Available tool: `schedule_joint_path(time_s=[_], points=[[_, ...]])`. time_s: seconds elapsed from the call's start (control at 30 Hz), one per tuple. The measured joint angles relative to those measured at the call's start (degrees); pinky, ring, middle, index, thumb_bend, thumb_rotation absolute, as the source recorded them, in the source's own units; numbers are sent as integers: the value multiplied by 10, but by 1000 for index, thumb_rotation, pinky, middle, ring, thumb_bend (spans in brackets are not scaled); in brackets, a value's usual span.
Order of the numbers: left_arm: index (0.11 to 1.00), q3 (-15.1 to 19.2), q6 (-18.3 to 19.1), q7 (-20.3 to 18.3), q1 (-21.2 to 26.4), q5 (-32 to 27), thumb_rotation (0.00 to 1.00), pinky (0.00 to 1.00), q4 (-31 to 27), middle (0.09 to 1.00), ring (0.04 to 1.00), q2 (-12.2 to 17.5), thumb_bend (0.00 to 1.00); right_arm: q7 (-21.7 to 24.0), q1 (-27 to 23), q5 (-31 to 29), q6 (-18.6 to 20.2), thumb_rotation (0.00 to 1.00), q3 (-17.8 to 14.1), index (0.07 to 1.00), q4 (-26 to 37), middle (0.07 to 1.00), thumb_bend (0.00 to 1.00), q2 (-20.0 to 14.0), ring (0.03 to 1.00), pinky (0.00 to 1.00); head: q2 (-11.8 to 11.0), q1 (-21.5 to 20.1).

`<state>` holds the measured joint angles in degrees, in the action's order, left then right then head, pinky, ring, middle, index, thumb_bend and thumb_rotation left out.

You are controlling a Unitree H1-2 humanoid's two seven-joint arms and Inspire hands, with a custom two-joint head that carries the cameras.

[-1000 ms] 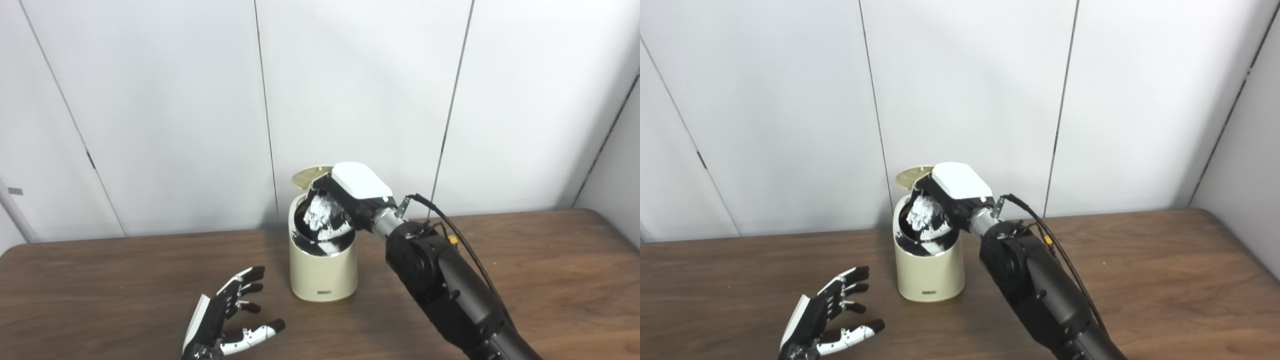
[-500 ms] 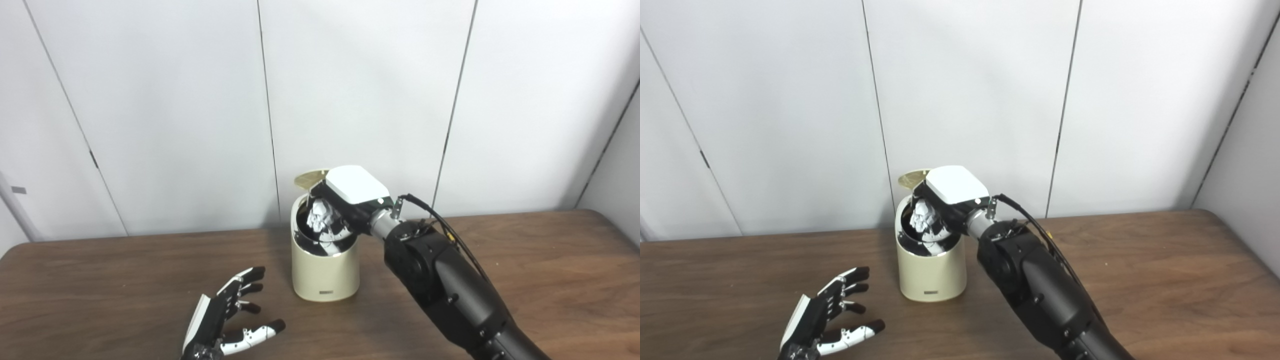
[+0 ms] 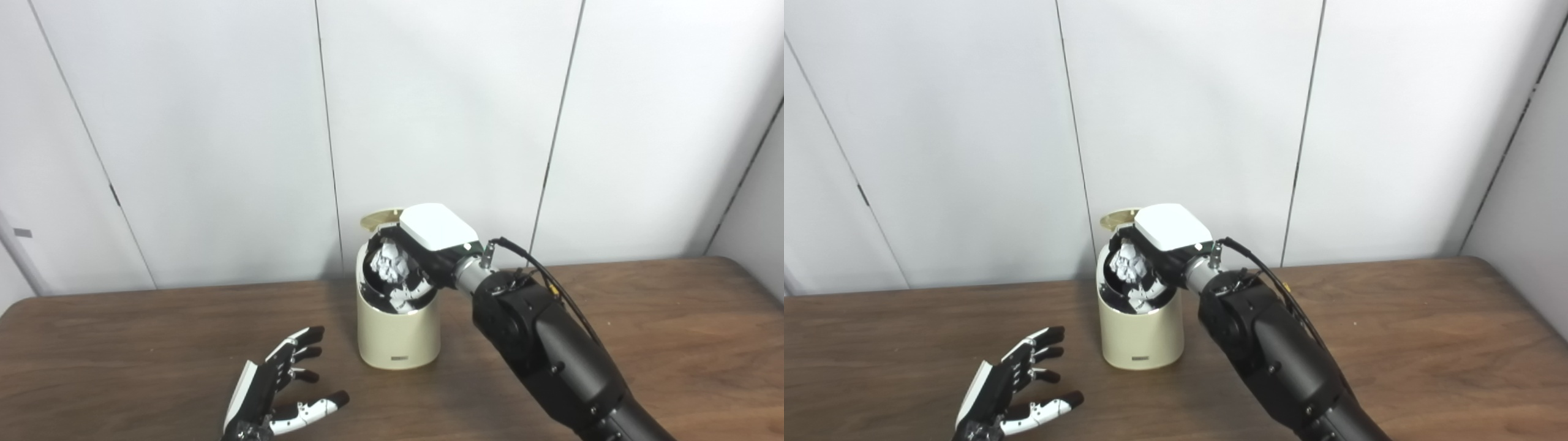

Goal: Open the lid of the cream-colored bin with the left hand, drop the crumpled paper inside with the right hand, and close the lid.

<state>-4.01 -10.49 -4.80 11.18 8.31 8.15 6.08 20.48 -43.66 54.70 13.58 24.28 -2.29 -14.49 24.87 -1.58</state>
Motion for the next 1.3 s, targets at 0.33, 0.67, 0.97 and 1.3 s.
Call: schedule_joint_path(time_s=[0.33,0.67,0.97,1.3], points=[[871,0,0,0,0,-1,116,650,0,858,814,0,771,6,2,0,0,220,-2,747,7,773,922,-1,668,452,1,0],[868,0,0,-2,3,-3,112,660,3,861,818,1,776,16,10,0,0,228,-6,759,23,787,923,-4,680,457,-1,-3],[872,0,0,-2,3,-2,131,655,7,860,813,1,775,47,19,3,11,251,-11,775,57,810,920,-11,696,472,2,-2],[867,0,0,-2,3,-2,126,643,7,854,809,1,781,55,23,3,13,258,-12,776,67,801,921,-20,705,475,4,-2]])
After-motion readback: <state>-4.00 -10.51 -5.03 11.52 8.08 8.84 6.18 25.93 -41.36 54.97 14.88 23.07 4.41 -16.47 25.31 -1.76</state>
